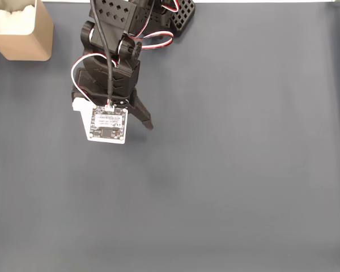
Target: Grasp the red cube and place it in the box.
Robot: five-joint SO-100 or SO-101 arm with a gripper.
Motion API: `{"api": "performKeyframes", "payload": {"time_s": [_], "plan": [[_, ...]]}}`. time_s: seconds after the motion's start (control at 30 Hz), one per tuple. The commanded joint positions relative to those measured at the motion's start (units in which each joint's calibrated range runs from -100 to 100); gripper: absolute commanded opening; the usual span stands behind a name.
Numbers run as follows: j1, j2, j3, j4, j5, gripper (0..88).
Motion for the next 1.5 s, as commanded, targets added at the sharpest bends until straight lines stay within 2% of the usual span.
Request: {"api": "performKeyframes", "payload": {"time_s": [0.0, 0.6, 1.03, 1.47], "plan": [[-0.81, -0.08, -0.74, -0.92, -0.39, 40.3], [1.39, -1.3, -2.75, -0.42, -0.29, 40.3], [1.46, -9.7, -3.75, 6.87, -0.59, 40.3], [2.03, -8.4, -4.75, 5.97, -0.39, 40.3]]}}
